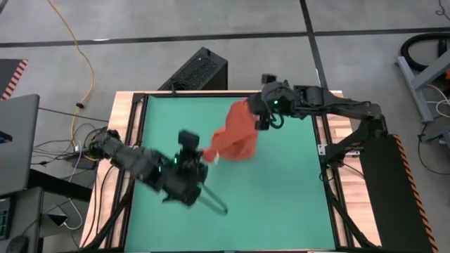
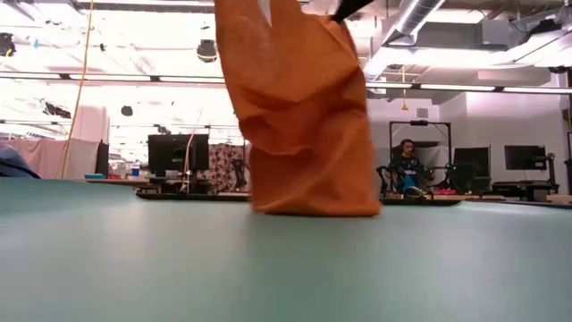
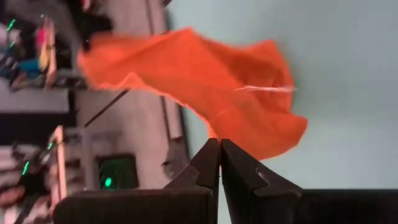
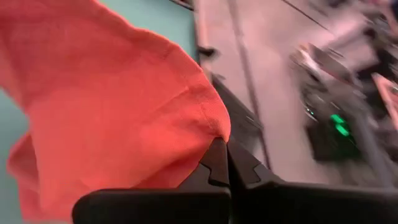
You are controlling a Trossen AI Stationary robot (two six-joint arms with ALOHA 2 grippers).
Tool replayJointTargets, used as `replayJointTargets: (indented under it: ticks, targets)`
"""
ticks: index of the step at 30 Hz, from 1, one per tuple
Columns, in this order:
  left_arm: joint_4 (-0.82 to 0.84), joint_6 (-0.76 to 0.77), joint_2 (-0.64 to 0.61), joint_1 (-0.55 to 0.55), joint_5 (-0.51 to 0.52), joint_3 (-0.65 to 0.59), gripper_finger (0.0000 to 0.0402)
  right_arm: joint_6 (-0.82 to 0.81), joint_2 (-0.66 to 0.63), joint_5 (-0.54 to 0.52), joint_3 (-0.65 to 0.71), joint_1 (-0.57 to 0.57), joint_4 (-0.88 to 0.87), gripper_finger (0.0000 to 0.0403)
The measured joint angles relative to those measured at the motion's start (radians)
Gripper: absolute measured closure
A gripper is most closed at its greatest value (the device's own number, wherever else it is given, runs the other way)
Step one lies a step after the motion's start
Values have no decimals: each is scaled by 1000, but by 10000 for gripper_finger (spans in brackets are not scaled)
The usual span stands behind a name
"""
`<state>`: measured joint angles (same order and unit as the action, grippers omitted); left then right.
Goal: Roll towel
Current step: Roll the orange microfiber towel
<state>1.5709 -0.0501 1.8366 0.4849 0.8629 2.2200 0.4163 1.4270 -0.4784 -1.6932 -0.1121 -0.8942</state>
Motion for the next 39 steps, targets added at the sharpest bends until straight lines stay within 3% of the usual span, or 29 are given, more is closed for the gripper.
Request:
replayJointTargets:
  ticks: [5, 10, 13, 17, 22, 27, 29, 32, 34, 36, 39]
  targets:
    - [0, -107, -66, -181, 36, 0, 401, -43, -9, -148, 0, -36, -13, 401]
    - [0, -321, -120, -392, 153, 0, 401, -12, 1, -323, 0, -75, 25, 401]
    - [-30, -452, -145, -532, 179, 0, 401, 55, 1, -443, 0, -100, 122, 401]
    - [-119, -563, -166, -693, 137, 0, 401, 201, -7, -521, 0, -120, 300, 400]
    - [-170, -627, -172, -771, 152, 13, 401, 320, -19, -644, 0, -101, 405, 400]
    - [-163, -543, -171, -749, 114, 19, 401, 221, -16, -683, 0, -25, 238, 400]
    - [-148, -426, -181, -737, -29, 19, 401, 96, -16, -678, 0, 18, 108, 400]
    - [-159, -300, -200, -740, -456, 11, 401, -115, -16, -672, 0, 83, -112, 400]
    - [-220, -273, -213, -740, -646, -33, 401, -254, -16, -671, 0, 125, -245, 399]
    - [-355, -263, -236, -729, -712, -132, 401, -393, -16, -666, 0, 168, -361, 399]
    - [-560, -292, -268, -717, -721, -337, 401, -541, -16, -627, 0, 232, -477, 399]
